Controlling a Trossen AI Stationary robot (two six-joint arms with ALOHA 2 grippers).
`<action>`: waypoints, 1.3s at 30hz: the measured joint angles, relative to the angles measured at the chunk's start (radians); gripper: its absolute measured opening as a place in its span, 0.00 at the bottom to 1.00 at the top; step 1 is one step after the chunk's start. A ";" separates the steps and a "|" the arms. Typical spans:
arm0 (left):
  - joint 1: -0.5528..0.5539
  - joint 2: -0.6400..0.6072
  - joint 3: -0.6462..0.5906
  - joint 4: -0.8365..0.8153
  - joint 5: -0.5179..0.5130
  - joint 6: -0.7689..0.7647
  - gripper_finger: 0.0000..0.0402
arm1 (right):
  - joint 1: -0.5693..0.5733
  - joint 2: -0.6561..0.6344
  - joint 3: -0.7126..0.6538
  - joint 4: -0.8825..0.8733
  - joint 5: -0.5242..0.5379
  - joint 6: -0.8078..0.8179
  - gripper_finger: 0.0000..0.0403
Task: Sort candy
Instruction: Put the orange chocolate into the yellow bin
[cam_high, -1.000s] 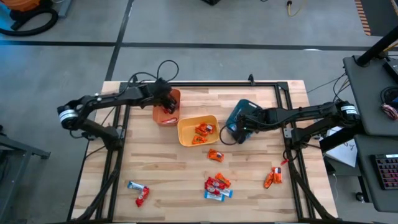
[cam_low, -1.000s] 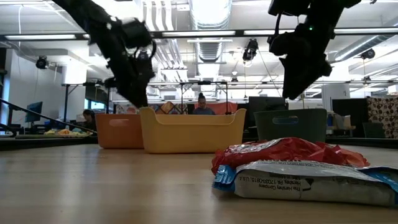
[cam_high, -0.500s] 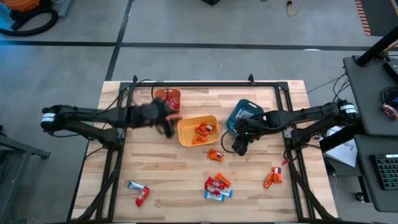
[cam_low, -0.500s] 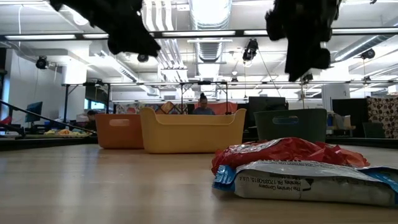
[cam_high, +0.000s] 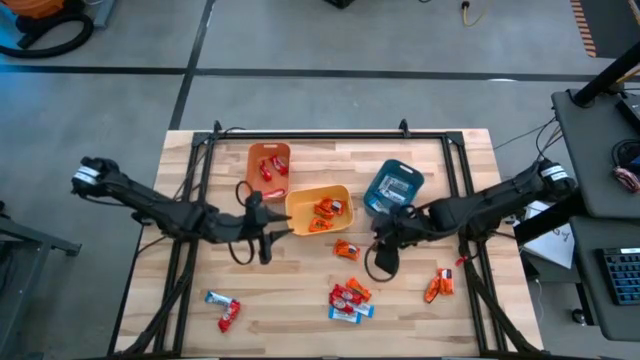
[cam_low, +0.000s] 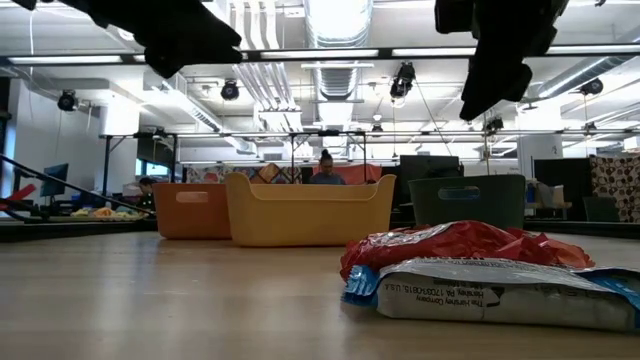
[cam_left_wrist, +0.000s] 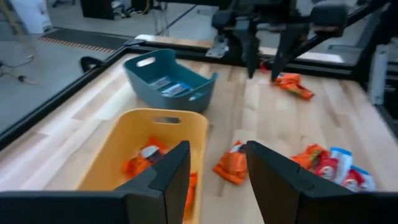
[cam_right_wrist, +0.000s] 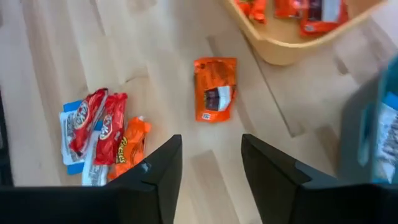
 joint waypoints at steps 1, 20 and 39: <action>-0.010 0.004 -0.007 0.019 0.000 0.000 0.35 | 0.011 0.014 0.000 0.016 0.007 -0.015 0.41; -0.043 0.127 0.000 0.052 -0.013 -0.042 0.35 | 0.067 0.404 -0.001 0.252 0.158 -0.192 0.46; -0.044 0.255 0.000 0.131 -0.016 -0.057 0.35 | 0.064 0.427 -0.001 0.279 0.212 -0.164 0.09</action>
